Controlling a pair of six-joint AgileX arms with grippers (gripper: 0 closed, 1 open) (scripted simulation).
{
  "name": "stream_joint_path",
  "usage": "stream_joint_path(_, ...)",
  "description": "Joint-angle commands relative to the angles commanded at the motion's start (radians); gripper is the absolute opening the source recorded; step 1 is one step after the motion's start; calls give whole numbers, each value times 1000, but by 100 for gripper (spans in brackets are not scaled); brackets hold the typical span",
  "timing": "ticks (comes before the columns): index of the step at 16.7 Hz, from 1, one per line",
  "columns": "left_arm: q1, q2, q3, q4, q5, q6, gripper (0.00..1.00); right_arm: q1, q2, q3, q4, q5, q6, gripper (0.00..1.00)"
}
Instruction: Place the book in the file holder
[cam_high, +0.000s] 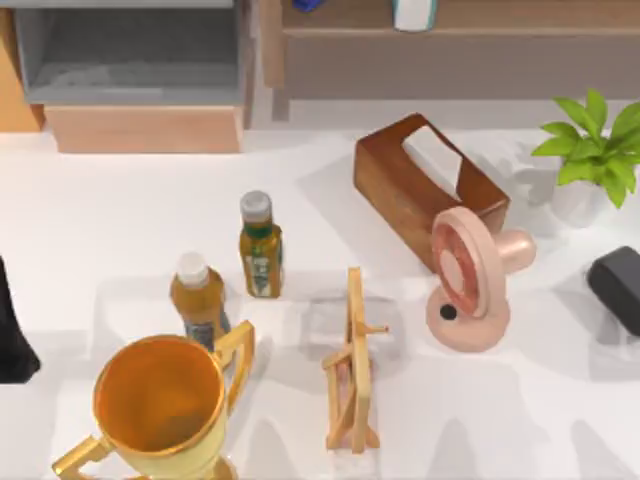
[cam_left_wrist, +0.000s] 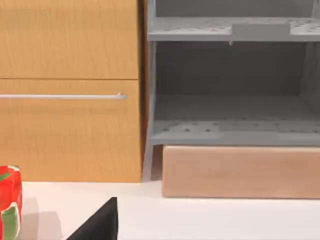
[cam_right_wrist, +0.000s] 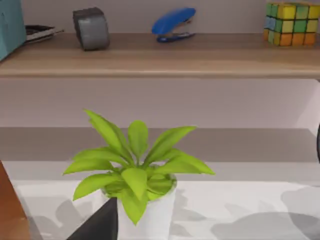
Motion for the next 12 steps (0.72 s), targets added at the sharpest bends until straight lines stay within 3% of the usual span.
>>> stream_joint_path(5, -27, 50, 54, 40, -31, 6, 100, 0, 0, 0, 0, 0, 0, 100)
stream_joint_path(12, -224, 487, 435, 287, -234, 47, 100, 0, 0, 0, 0, 0, 0, 100)
